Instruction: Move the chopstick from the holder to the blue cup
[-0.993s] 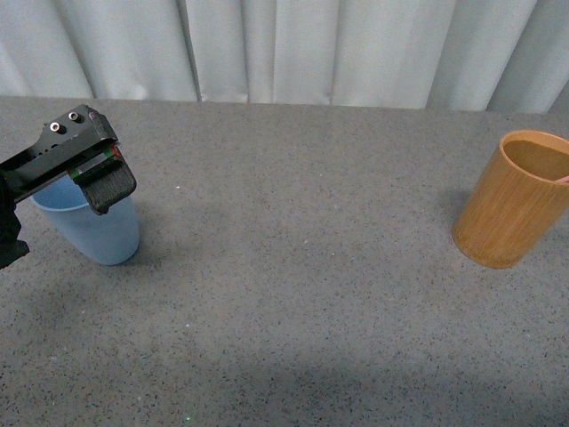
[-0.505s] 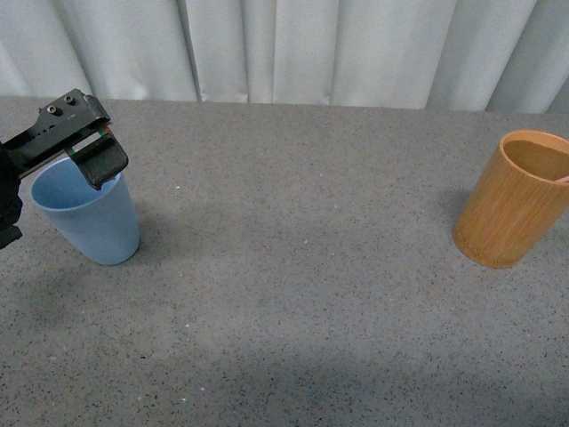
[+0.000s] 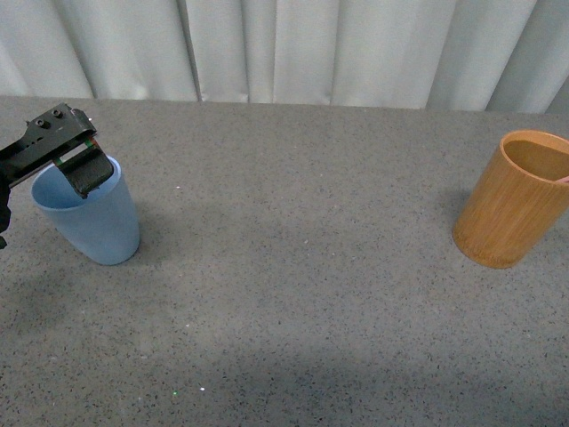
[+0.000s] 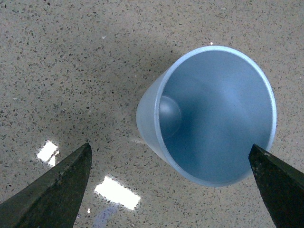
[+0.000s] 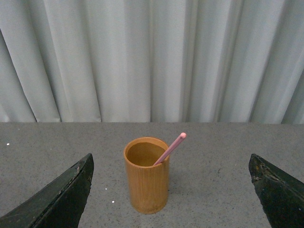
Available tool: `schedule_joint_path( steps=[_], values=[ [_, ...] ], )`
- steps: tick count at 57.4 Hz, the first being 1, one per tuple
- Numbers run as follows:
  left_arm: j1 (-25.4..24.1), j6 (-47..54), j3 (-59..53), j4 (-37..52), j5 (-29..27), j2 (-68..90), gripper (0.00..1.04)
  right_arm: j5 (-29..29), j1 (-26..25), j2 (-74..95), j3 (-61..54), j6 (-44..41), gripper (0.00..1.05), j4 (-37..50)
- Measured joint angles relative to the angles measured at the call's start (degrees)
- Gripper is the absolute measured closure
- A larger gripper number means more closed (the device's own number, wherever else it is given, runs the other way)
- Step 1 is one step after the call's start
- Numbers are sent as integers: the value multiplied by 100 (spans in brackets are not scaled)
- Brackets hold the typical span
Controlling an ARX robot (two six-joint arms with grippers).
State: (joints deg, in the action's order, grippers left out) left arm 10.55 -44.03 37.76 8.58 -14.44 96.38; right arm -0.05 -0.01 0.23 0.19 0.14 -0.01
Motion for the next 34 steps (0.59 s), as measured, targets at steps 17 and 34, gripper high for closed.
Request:
schedule_joint_path(
  steps=[17,34],
  values=[
    [-50,-2,2,7,-28,52,7,0,0,0,0,0,10,0],
    [-208,-2,63,7,-68,177,7,0,0,0,0,0,10,0]
  ],
)
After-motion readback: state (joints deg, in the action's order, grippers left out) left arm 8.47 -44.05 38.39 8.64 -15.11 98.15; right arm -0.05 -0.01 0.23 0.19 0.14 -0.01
